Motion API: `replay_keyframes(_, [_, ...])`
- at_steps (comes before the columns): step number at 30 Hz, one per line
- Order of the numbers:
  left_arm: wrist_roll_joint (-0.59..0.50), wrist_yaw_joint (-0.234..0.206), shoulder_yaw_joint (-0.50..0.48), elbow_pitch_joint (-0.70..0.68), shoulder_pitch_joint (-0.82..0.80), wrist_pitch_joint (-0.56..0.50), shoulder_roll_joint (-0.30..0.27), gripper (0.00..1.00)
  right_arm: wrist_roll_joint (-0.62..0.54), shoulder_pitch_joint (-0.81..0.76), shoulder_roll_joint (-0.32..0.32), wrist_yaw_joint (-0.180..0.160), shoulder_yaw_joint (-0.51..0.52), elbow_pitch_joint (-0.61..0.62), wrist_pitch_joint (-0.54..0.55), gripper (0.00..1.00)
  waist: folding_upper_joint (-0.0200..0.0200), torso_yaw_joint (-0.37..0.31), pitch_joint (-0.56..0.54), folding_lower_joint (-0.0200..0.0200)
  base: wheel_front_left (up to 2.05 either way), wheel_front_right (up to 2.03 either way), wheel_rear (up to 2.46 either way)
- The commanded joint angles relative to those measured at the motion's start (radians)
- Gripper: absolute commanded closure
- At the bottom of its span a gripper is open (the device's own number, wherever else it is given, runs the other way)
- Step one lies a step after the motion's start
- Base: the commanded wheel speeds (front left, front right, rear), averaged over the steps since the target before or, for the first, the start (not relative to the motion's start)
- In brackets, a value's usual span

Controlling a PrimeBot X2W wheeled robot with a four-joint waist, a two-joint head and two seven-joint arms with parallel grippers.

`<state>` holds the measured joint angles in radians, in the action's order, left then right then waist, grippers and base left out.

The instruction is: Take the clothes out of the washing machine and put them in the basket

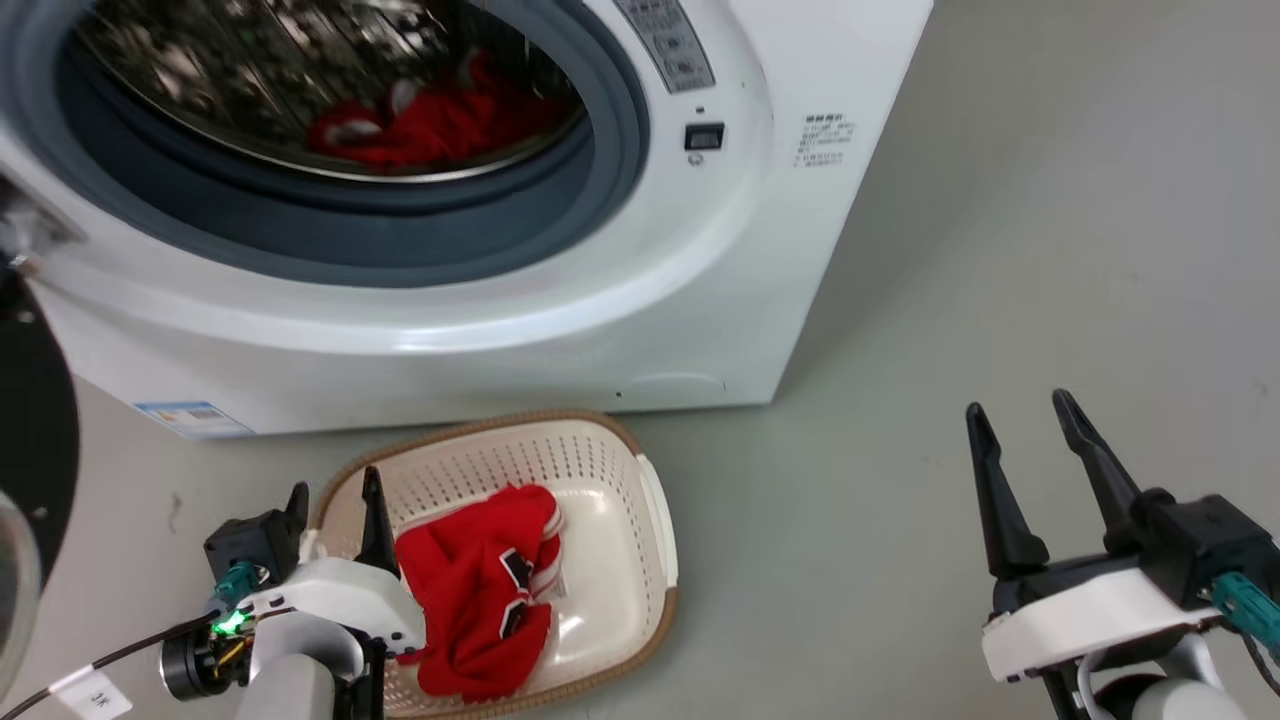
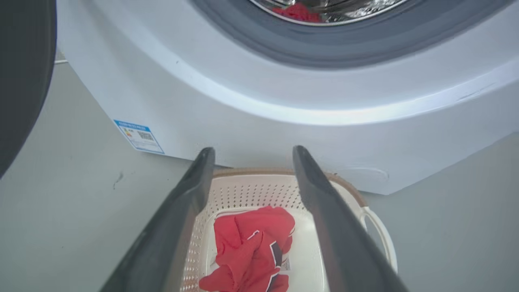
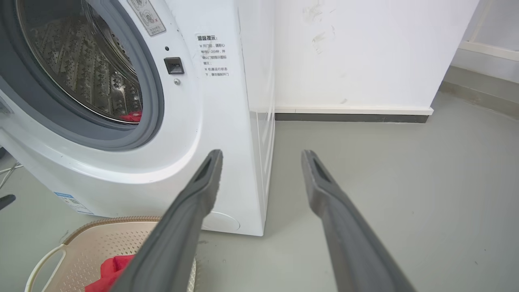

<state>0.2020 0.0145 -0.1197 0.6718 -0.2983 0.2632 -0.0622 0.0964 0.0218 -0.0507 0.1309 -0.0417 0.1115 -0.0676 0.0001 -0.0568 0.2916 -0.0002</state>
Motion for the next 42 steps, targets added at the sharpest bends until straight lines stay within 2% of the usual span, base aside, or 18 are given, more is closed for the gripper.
replay_keyframes(1, [-0.009,-0.001,0.000,-0.040,0.029,0.002,0.003,0.00,-0.003,-0.019,0.001,0.000,0.006,0.005,0.006,0.00,-0.0001,0.028,-0.061,0.0002,0.00,0.00,0.00])
replay_keyframes(12, [-0.072,-0.012,0.087,-0.446,0.173,0.002,0.012,0.00,-0.017,-0.077,0.001,0.000,0.046,0.058,0.043,0.00,-0.0001,0.063,-0.154,0.0002,0.00,0.00,0.00])
replay_keyframes(19, [-0.087,-0.030,0.159,-0.545,0.186,0.002,0.012,0.00,-0.006,-0.093,0.001,0.000,0.065,0.084,0.053,0.00,-0.0001,0.078,-0.153,0.0002,0.00,0.00,0.00])
replay_keyframes(25, [-0.098,-0.027,0.189,-0.496,0.088,-0.002,0.010,0.00,0.007,-0.087,0.001,0.000,0.076,0.110,0.050,0.00,-0.0001,0.073,-0.113,0.0002,0.00,0.00,0.00])
replay_keyframes(33, [-0.083,0.004,0.201,-0.353,-0.129,-0.038,-0.003,0.00,0.014,-0.069,0.001,0.000,0.068,0.144,0.053,0.00,-0.0001,0.062,-0.029,0.0002,0.00,0.00,0.00])
replay_keyframes(42, [-0.065,0.021,0.171,-0.138,-0.381,-0.092,-0.071,0.00,0.022,-0.018,0.001,0.000,0.037,0.164,0.040,0.00,-0.0001,0.008,0.117,0.0002,0.00,0.00,0.00])
